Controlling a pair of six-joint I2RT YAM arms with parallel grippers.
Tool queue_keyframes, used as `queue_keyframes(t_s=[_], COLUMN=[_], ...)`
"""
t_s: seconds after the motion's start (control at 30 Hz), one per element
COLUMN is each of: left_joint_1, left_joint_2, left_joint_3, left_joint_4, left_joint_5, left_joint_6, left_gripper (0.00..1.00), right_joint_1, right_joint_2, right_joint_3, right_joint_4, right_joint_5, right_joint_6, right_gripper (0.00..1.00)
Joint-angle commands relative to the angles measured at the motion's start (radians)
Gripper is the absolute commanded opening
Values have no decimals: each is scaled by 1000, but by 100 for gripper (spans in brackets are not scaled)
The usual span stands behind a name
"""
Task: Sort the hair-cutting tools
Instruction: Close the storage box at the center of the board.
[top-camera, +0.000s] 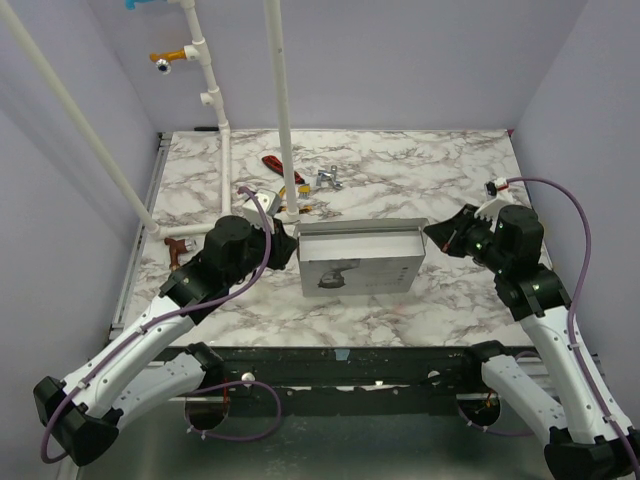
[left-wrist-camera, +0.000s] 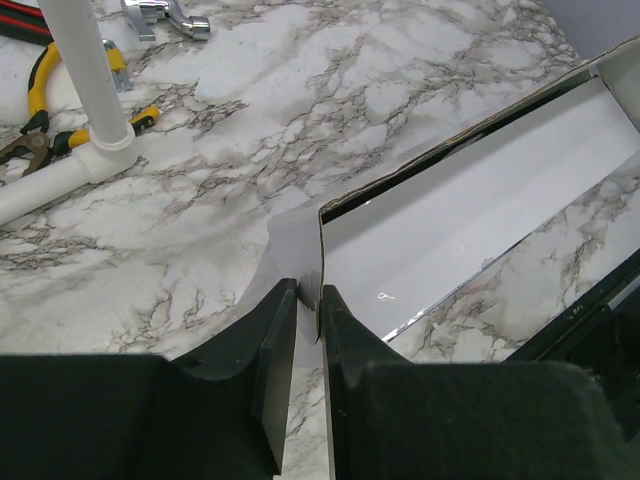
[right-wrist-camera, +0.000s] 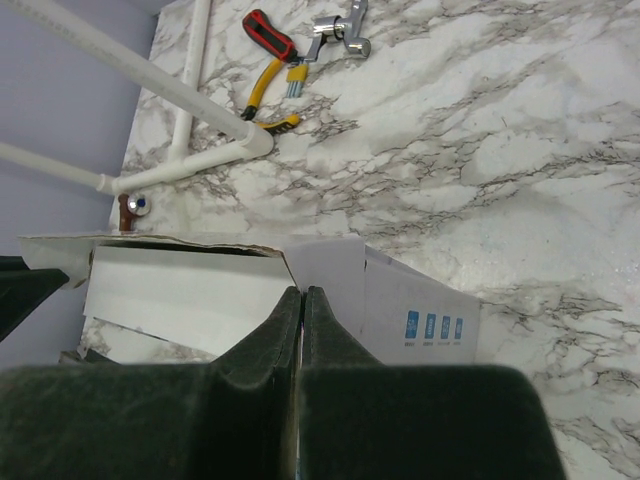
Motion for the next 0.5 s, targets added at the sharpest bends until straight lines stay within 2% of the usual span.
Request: queue_keyframes(t_s=[0.0, 0.47], left_joint_1=[5, 5], left_joint_2=[13, 31], left_joint_3=[37, 44], left_joint_4=[25, 22], left_joint_5=[-12, -27], left_joint_6=[4, 7], left_gripper=[17, 14], right_joint_1=[1, 2], right_joint_2=[5, 24], right_joint_3=[40, 80], right_joint_4=[-7, -49], right_joint_5=[-43, -16], right_joint_6=[26, 17], right_gripper=[1, 1])
